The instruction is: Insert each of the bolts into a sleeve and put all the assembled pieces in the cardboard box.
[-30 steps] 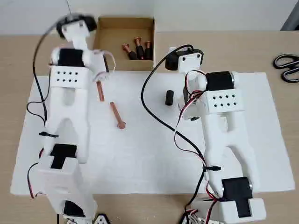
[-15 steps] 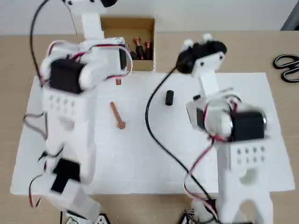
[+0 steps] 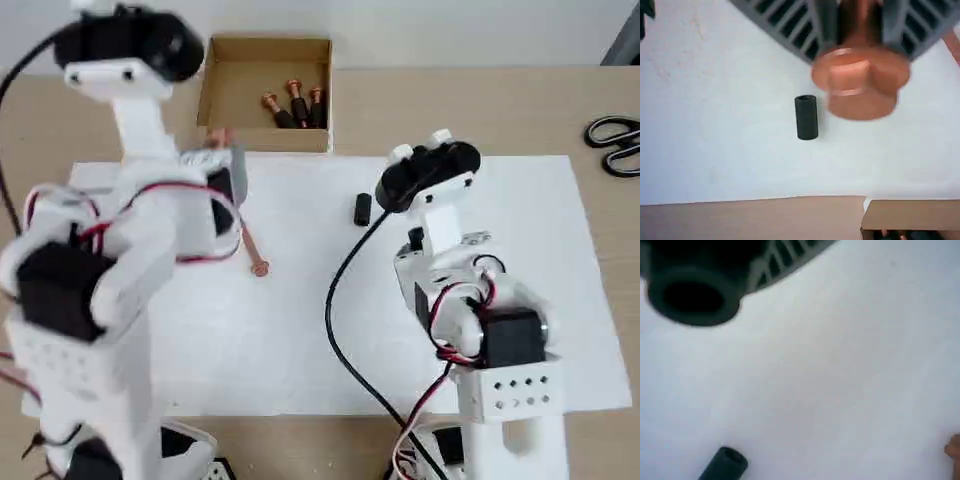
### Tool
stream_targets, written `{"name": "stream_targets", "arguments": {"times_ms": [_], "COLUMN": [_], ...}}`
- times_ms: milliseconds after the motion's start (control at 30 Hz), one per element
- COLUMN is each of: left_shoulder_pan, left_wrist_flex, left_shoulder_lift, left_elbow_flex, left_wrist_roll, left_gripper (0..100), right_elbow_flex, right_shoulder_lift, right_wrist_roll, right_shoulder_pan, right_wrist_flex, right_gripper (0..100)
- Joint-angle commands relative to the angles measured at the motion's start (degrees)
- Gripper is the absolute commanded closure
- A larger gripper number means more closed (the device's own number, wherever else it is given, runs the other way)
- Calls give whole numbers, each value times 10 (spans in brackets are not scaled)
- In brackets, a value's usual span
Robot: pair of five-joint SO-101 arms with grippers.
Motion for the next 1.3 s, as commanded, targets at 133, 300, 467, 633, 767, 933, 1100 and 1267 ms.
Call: {"name": "stream_targets", "arguments": {"times_ms": [133,300,467,633,767,933,1100,1267], "left_shoulder_pan": [-27,-26,-26,-10,28,62,63,89], "left_wrist_flex": [-98,-169,-260,-383,-504,-599,-688,-788], "left_shoulder_lift": [-135,-193,-208,-212,-213,-213,-213,-213], "left_elbow_flex": [147,267,389,495,593,660,713,784], "left_wrist_roll": [-41,-60,-45,-22,-23,-23,-23,-23], "left_gripper": [994,994,994,994,994,994,994,994], "right_elbow_flex": [114,132,197,322,468,589,600,600], "right_shoulder_lift": [-69,-116,-180,-246,-282,-331,-382,-413], "right_wrist_roll": [-7,-8,-40,-88,-118,-120,-121,-123], "right_shoulder_pan": [0,0,-18,-80,-114,-118,-119,-156], "right_wrist_flex": [-90,-88,-91,-223,-386,-518,-492,-458], "right_gripper": [995,994,994,994,994,995,995,995]}}
